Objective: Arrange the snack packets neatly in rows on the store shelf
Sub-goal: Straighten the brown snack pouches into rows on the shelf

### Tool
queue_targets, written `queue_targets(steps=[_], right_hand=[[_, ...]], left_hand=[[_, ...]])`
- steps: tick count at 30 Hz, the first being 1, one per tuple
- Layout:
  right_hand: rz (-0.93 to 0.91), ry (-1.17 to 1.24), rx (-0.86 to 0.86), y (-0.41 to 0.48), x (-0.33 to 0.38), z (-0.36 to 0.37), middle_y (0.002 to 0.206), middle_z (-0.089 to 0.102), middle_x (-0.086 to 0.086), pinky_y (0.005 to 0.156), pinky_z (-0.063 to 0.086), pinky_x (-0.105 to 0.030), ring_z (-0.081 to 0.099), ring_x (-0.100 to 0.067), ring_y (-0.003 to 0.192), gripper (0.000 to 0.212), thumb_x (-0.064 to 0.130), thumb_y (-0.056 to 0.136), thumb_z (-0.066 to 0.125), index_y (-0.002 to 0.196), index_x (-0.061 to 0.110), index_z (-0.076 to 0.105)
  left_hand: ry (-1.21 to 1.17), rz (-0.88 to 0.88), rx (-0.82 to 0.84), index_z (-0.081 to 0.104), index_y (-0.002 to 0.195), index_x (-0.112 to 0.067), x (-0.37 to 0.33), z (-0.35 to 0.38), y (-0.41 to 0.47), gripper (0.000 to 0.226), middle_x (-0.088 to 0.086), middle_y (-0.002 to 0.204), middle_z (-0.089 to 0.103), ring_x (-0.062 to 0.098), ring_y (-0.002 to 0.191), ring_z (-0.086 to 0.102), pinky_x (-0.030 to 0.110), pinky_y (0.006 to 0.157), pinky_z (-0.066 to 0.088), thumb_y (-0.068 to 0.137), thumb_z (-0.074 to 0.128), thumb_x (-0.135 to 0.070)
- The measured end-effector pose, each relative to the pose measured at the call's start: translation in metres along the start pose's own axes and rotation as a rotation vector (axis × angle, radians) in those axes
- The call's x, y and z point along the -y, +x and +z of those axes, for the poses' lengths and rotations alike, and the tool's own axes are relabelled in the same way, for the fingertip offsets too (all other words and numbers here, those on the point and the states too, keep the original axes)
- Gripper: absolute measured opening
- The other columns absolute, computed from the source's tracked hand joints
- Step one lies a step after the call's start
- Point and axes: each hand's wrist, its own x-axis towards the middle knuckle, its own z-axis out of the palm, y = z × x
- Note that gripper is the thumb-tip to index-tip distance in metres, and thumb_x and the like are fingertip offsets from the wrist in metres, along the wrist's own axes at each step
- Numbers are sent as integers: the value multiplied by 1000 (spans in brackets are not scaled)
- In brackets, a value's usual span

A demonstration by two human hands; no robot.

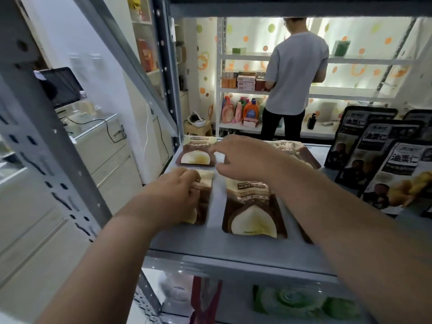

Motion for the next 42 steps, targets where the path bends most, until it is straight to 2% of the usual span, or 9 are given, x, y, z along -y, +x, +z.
queue_targets(steps=[4,8,12,17,24,28,34,38,42], right_hand=[[-13,-3,80,53,6,20,127,52,-1,91,49,-46,53,-27,116,51,33,90,41,140,44,42],[-2,-76,130,83,5,38,161,20,-8,115,26,-52,16,-32,148,51,31,101,37,150,37,29],[21,-42,196,99,2,50,155,33,-14,114,26,-51,30,-37,141,51,33,103,39,152,20,33],[95,-60,207,108,-4,55,149,41,-15,109,34,-54,40,-39,134,54,41,100,41,150,22,35],[53,-175,256,108,1,46,160,27,-7,117,23,-41,27,-28,145,54,42,105,26,156,22,23],[26,-172,240,105,4,42,158,33,-6,116,25,-39,32,-26,142,52,43,105,25,154,24,29],[7,-65,205,95,4,36,148,46,-6,108,37,-43,46,-26,130,48,42,102,33,148,30,39],[55,62,181,66,1,15,120,60,1,88,51,-40,60,-23,105,30,32,96,40,121,31,56],[108,29,151,12,-14,-7,143,49,2,102,42,-43,49,-21,125,39,31,98,41,136,35,50]], left_hand=[[-54,57,-48,45,135,-32,13,15,-13,42,-11,147,35,15,125,44,33,96,42,95,44,-42],[-44,98,-175,50,138,-28,18,29,-19,49,-7,151,38,16,135,39,31,103,39,91,47,-40],[28,85,-249,66,126,-24,19,36,-22,52,2,139,58,25,133,50,38,97,49,82,44,-43],[76,82,-274,72,109,-26,16,32,-26,43,-2,122,67,23,113,62,32,88,52,76,49,-42],[61,73,-210,59,132,-30,14,33,-29,54,-3,149,47,23,139,42,37,102,43,85,41,-50],[64,74,-191,45,143,-36,14,32,-31,57,-10,158,31,17,146,27,34,107,37,89,41,-54],[42,66,-179,42,143,-41,12,28,-33,57,-15,158,29,13,145,27,33,106,37,89,41,-60],[53,82,-203,43,144,-39,11,24,-37,57,-14,156,33,14,147,22,33,114,25,91,41,-60],[-11,210,-256,41,143,-37,-11,16,-35,52,-15,150,40,10,139,33,29,107,34,95,39,-55]])
